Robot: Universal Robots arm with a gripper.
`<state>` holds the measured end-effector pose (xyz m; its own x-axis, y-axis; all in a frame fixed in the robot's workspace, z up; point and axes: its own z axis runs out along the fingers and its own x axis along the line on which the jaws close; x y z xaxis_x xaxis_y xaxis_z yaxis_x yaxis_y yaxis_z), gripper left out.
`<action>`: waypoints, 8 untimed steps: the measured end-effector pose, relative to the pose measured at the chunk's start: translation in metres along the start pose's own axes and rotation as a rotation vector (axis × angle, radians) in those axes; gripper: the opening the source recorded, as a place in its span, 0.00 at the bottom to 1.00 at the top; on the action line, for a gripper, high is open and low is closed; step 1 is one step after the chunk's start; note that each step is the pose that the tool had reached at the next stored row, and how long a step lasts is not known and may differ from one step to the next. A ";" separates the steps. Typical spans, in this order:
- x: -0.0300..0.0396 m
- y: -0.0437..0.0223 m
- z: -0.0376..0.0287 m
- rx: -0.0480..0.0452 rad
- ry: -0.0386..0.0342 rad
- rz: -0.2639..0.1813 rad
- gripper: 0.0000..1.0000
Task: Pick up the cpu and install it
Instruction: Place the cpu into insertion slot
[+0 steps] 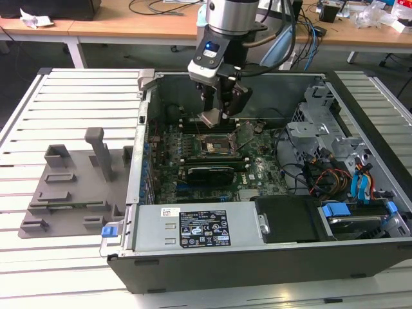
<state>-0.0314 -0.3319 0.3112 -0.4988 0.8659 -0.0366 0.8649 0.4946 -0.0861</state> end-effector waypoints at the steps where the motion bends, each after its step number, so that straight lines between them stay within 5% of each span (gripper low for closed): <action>1: 0.0000 0.0000 0.0000 0.0010 0.0008 0.017 0.55; 8: 0.0000 0.0000 0.0003 0.0067 0.0062 0.119 0.55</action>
<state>-0.0314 -0.3319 0.3109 -0.3923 0.9189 -0.0408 0.9175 0.3878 -0.0882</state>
